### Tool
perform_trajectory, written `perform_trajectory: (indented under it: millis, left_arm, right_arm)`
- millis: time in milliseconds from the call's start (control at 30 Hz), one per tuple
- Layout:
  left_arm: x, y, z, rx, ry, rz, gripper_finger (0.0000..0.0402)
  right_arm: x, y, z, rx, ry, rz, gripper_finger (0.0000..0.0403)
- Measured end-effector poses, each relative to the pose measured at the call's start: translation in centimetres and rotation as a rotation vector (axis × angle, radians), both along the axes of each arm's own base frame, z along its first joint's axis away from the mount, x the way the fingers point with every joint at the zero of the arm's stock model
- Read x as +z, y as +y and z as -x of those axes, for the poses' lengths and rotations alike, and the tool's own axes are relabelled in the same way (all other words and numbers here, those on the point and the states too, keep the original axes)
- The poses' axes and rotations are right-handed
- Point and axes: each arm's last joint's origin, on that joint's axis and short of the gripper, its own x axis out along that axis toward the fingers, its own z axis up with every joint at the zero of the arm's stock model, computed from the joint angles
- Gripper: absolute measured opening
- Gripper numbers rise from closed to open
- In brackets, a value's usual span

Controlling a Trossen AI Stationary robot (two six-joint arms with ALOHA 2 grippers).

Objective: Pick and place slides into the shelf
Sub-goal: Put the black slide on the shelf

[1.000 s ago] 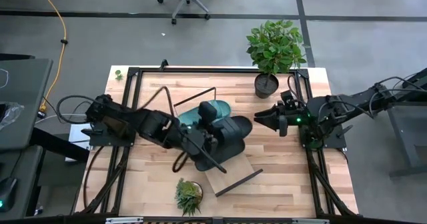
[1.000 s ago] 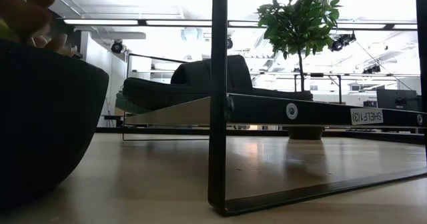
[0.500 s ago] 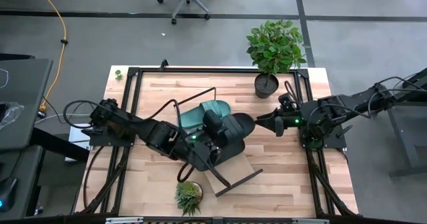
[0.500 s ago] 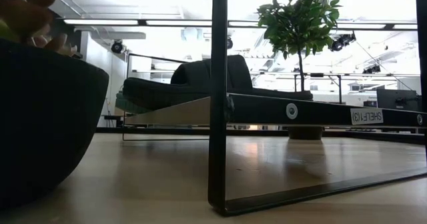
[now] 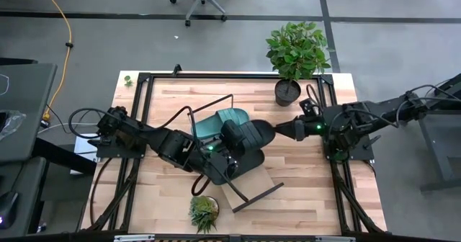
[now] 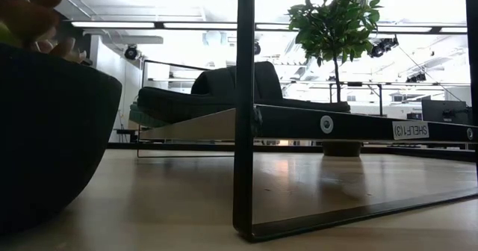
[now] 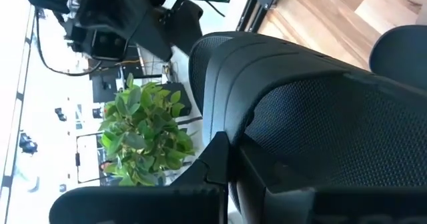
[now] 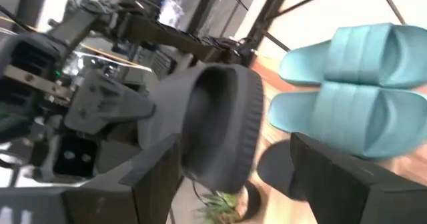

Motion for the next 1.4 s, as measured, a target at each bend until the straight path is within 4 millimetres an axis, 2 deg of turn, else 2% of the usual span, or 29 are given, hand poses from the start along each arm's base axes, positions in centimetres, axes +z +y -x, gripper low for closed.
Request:
perform_trajectory:
  millis: [167,400,1000,1400]
  left_arm:
    - [0.0,0.0,0.0,-0.007,0.007,-0.012,0.0]
    - [0.1,0.1,0.0,0.018,0.001,-0.032,0.0]
    - [0.2,0.2,0.1,0.062,-0.008,-0.073,0.0]
    - [0.6,0.3,0.0,0.113,-0.059,-0.097,0.0]
  right_arm:
    - [0.2,-0.2,-1.0,-0.006,-0.041,-0.001,0.0269]
    - [-0.7,0.2,-2.3,0.022,0.007,-0.008,0.025]
    - [-0.8,0.2,-2.9,-0.027,-0.011,0.025,0.0142]
    - [-0.4,0.1,-3.0,-0.055,-0.05,0.021,0.0145]
